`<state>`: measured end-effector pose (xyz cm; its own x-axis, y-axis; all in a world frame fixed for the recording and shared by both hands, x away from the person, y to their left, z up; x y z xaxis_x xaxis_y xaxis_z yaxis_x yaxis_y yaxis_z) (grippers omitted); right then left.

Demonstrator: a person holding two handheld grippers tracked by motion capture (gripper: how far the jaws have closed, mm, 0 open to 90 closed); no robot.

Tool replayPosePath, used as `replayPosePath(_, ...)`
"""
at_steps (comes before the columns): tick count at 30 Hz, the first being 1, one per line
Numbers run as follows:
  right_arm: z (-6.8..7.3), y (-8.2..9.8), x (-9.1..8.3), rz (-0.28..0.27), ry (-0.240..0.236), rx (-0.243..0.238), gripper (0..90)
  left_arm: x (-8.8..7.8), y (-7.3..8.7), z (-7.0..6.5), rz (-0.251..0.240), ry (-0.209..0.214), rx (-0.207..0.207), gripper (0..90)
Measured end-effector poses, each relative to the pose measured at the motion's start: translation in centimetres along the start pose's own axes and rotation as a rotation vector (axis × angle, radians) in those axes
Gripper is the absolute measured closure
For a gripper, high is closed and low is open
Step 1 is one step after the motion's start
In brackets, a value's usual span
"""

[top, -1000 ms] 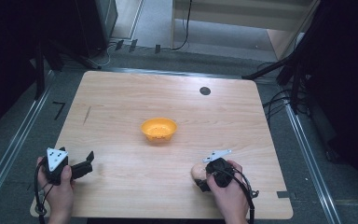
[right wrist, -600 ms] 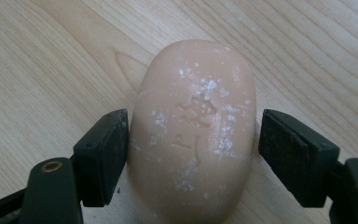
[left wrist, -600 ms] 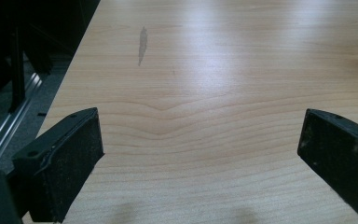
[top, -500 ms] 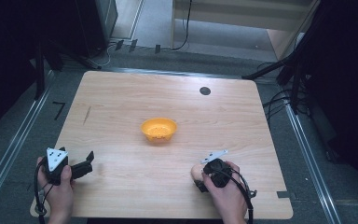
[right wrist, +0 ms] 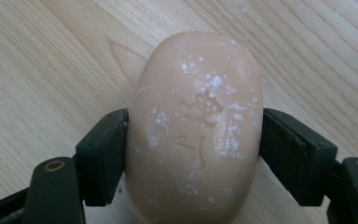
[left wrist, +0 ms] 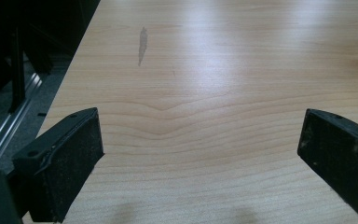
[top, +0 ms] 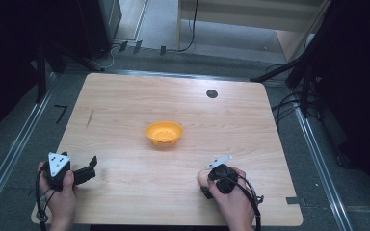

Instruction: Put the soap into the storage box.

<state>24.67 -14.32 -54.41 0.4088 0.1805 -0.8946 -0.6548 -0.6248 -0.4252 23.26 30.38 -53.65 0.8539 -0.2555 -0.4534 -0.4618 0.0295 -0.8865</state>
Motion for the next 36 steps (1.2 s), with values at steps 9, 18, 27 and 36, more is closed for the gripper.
replayPosePath(9,-0.2,-0.1,0.0,-0.003,0.001,-0.001,31.0,0.0,0.0,0.0,0.0,0.0,0.001,0.4)
replayPosePath(18,-0.5,-0.1,0.0,-0.006,-0.004,-0.014,31.6,0.0,0.0,0.0,0.001,-0.001,0.0,0.4)
replayPosePath(27,-0.8,0.1,0.0,-0.014,-0.013,-0.032,31.9,0.0,0.0,0.0,0.0,0.003,-0.001,0.4)
replayPosePath(36,-1.0,0.2,-0.2,-0.025,-0.031,-0.063,32.0,0.0,0.0,0.0,0.001,0.001,-0.001,0.4)
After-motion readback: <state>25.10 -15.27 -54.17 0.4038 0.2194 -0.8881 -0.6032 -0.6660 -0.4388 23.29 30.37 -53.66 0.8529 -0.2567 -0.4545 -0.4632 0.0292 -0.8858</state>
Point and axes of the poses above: each handheld gripper's, and its own axes: x roughly forward along the jaws, y roughly out of its underside, z roughly to its left, the point moved 3 cm from there along x, roughly forward along the jaws, and after that the axes turned 11 degrees about y, right-handed, at the moved point
